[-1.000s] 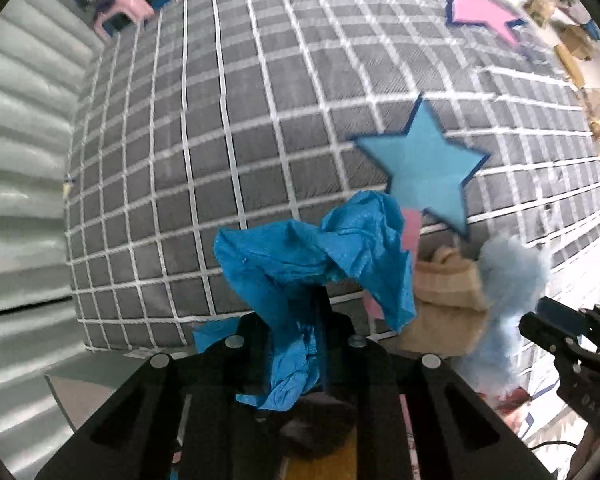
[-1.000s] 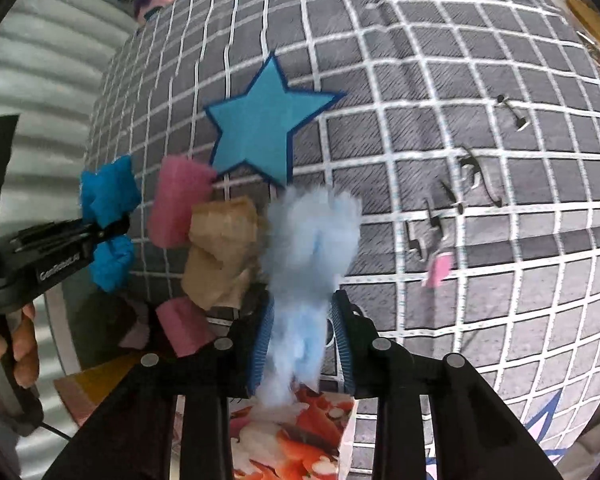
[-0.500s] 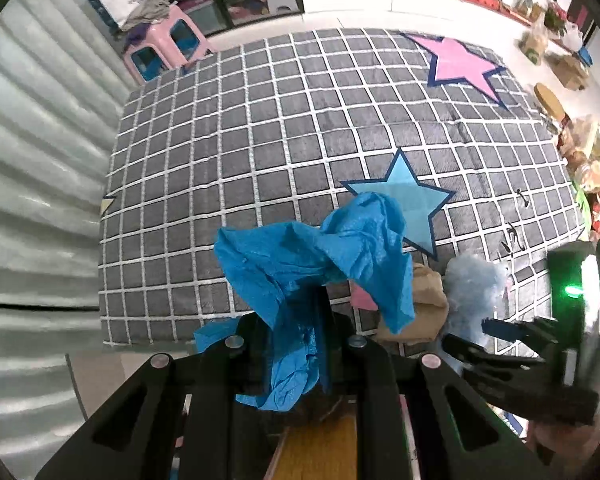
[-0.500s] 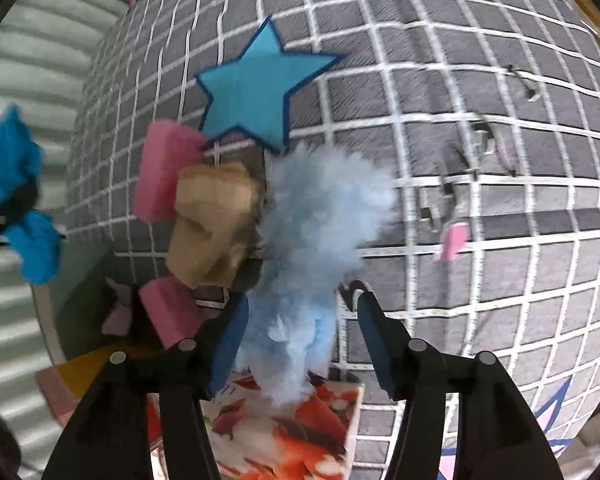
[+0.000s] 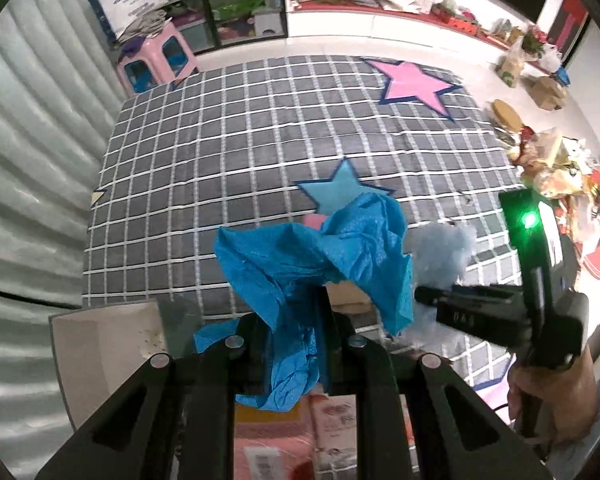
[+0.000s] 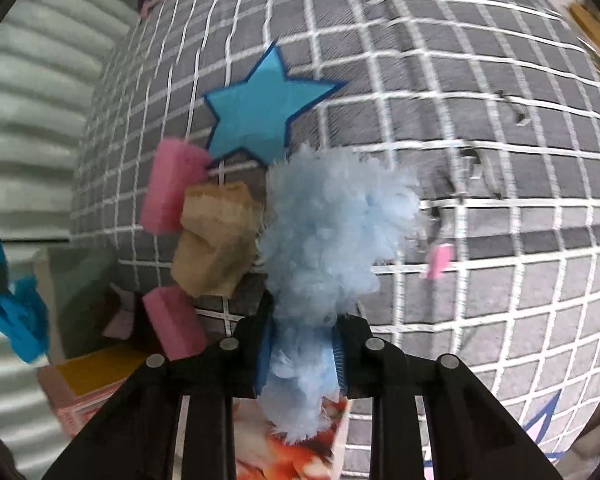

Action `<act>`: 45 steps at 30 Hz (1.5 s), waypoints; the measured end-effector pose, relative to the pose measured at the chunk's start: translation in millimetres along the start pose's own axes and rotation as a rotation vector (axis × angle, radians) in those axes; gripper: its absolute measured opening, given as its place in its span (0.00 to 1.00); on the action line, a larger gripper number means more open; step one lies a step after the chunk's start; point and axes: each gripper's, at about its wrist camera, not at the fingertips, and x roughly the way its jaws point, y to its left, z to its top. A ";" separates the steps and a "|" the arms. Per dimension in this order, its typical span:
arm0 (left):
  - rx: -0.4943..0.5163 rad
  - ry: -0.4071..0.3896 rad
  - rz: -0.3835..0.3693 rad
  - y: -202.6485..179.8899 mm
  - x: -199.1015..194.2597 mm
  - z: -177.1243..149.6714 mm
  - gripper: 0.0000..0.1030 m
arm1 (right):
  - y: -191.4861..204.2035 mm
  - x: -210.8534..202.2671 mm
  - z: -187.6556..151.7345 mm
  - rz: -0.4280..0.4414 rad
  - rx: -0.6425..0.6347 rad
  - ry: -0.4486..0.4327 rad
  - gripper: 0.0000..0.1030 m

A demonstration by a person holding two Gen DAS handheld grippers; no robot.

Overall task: Organize soft objects
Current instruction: 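Lift both held items and carry them over the white box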

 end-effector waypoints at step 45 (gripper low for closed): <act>-0.009 0.046 -0.084 45.7 -64.3 -188.8 0.19 | 113.1 -51.6 -201.4 -0.030 -0.244 0.071 0.26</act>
